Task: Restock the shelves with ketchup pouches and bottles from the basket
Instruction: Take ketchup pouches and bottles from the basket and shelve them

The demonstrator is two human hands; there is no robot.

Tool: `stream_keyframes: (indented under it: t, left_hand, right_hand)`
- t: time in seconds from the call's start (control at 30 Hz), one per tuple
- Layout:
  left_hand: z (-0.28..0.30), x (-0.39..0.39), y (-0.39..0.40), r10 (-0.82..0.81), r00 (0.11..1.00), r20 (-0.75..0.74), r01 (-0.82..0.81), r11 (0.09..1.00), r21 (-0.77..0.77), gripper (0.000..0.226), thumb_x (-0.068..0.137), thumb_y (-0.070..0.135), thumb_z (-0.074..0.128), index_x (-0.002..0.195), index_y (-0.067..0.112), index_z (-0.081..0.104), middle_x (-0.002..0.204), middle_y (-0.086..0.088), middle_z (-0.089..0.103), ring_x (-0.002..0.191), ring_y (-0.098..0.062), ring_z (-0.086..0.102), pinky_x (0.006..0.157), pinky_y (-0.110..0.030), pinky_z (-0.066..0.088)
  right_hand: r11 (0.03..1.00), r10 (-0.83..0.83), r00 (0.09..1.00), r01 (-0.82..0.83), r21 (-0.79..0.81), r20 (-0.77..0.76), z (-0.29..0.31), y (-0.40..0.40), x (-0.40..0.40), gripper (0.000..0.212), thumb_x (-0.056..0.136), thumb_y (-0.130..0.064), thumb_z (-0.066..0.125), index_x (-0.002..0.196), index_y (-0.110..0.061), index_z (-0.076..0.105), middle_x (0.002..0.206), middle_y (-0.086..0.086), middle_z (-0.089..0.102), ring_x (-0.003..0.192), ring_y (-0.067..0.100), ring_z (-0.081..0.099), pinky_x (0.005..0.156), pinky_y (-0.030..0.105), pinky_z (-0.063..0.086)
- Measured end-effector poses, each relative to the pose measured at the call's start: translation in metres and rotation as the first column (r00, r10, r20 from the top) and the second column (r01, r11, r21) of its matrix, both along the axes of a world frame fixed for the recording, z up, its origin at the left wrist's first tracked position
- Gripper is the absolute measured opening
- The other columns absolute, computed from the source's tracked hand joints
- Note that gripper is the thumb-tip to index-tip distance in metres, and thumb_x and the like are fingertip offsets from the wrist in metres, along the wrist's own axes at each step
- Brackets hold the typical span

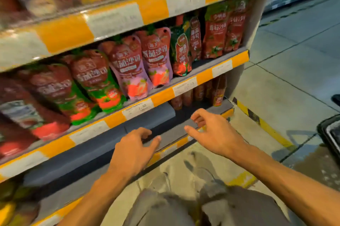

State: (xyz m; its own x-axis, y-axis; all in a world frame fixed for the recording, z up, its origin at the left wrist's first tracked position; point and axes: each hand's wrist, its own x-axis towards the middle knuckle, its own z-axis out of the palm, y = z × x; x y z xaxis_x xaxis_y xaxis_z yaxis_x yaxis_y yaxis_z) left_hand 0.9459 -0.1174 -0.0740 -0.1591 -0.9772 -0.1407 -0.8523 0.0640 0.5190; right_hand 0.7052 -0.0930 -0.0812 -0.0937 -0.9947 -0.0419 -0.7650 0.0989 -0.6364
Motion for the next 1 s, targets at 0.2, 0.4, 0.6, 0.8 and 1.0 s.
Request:
stream_keyframes:
  t: [0.2,0.4,0.6,0.8,1.0]
  left_hand:
    - [0.091,0.091,0.078,0.192,0.973,-0.128,-0.208,0.97,-0.122,0.037,0.089,0.056,0.063,0.112,0.028,0.068,0.103,0.013,0.065,0.099,-0.007,0.06,0.086,-0.026,0.046]
    - [0.151,0.188,0.169,0.424,0.872,-0.244,-0.468,0.869,-0.161,0.028,0.089,0.051,0.066,0.106,0.029,0.069,0.096,0.012,0.069,0.093,-0.009,0.063,0.08,-0.025,0.044]
    - [0.175,0.277,0.268,0.601,0.723,-0.339,-0.677,0.714,-0.178,0.026,0.09,0.046,0.067,0.107,0.026,0.068,0.1,0.01,0.068,0.094,-0.009,0.062,0.08,-0.026,0.044]
    - [0.163,0.358,0.365,0.759,0.531,-0.377,-0.843,0.52,-0.14,0.02,0.091,0.043,0.066,0.102,0.027,0.067,0.097,0.011,0.068,0.095,-0.01,0.063,0.081,-0.03,0.049]
    - [0.124,0.416,0.455,0.902,0.286,-0.323,-0.957,0.286,-0.048,0.021,0.089,0.051,0.063,0.099,0.032,0.064,0.091,0.018,0.064,0.088,-0.009,0.062,0.071,-0.028,0.046]
  right_hand:
    - [0.982,0.164,0.985,-0.158,-0.107,0.051,0.104,0.052,0.077,0.029,0.087,-0.055,0.069,0.103,-0.033,0.057,0.102,-0.016,0.064,0.097,0.002,0.062,0.084,0.03,0.054]
    - [0.926,0.36,0.93,-0.346,-0.154,0.078,0.169,0.106,0.179,0.03,0.089,-0.046,0.072,0.106,-0.024,0.063,0.099,-0.013,0.065,0.091,0.006,0.063,0.086,0.035,0.054]
    - [0.798,0.586,0.808,-0.562,-0.217,0.063,0.21,0.146,0.293,0.024,0.091,-0.043,0.069,0.096,-0.021,0.062,0.087,-0.005,0.066,0.083,0.016,0.063,0.078,0.044,0.052]
    - [0.61,0.788,0.614,-0.767,-0.199,0.051,0.207,0.192,0.42,0.02,0.09,-0.045,0.07,0.097,-0.028,0.061,0.087,-0.015,0.065,0.081,-0.001,0.06,0.068,0.023,0.044]
    - [0.43,0.902,0.432,-0.894,-0.125,0.016,0.174,0.243,0.526,0.022,0.088,-0.048,0.068,0.093,-0.027,0.062,0.088,-0.012,0.067,0.084,0.006,0.064,0.077,0.038,0.056]
